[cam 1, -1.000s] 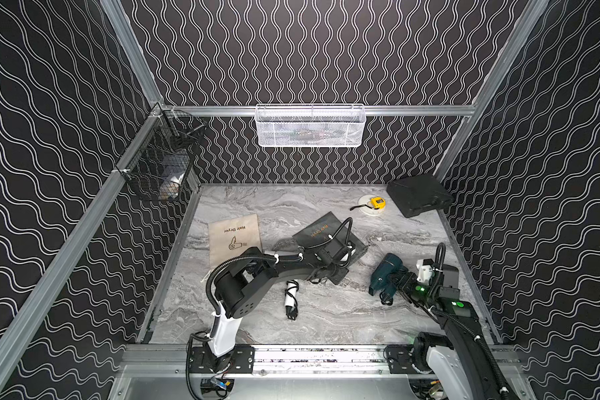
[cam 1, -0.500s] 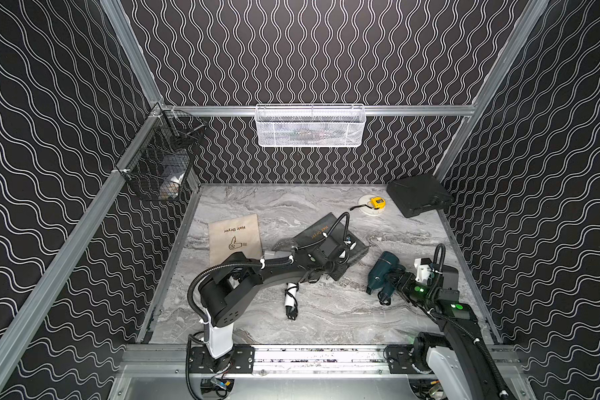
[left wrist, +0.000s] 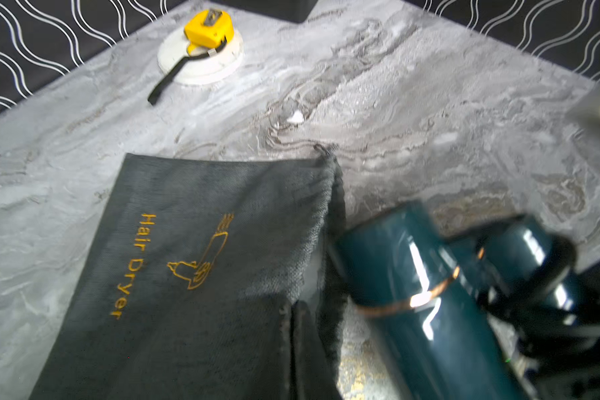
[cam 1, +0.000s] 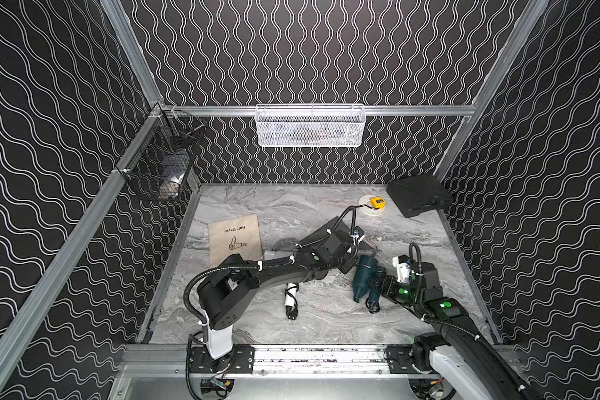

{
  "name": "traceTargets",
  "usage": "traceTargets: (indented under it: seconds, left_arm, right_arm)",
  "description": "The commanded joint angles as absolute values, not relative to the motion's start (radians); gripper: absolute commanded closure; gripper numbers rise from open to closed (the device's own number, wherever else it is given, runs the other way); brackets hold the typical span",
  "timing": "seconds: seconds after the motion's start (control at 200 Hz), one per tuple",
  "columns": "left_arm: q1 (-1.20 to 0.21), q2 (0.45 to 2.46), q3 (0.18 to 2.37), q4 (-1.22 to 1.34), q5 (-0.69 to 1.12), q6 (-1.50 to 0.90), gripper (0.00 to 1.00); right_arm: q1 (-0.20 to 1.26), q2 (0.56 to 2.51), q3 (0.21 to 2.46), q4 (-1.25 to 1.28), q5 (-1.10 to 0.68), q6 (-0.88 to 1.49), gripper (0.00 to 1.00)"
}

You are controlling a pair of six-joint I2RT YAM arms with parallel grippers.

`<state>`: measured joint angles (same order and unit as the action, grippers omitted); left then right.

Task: Pack away hair dryers
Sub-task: Open the drawstring bag at the center of the board, then place the hair dryer in the drawstring bag.

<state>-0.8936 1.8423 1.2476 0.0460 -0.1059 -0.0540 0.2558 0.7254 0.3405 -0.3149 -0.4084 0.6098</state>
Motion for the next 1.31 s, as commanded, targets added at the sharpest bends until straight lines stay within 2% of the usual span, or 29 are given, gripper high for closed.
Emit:
traceTargets:
  seconds: [0.0,0.765,1.081,1.301]
  left_arm:
    - [-0.894,1.85,1.271,0.071,-0.114,-0.045,1.0]
    - [-0.913,1.84,1.23,0.257,-0.012,-0.135,1.0]
    - [-0.913,1.777,1.129,0.376,0.036,-0.13,1.0]
    - [-0.913,1.803,1.156,0.393,0.085,-0.168,1.0]
  right_arm:
    - [0.331,0.753,0.368,-0.242,-0.266,0.609,0.98]
    - [0.517,0.958,0.5,-0.284,-0.068,0.522,0.99]
    - [0.52,0.925,0.477,-0.212,-0.111,0.515,1.0]
    - [0.52,0.93,0.505,-0.253,-0.12,0.448,1.0]
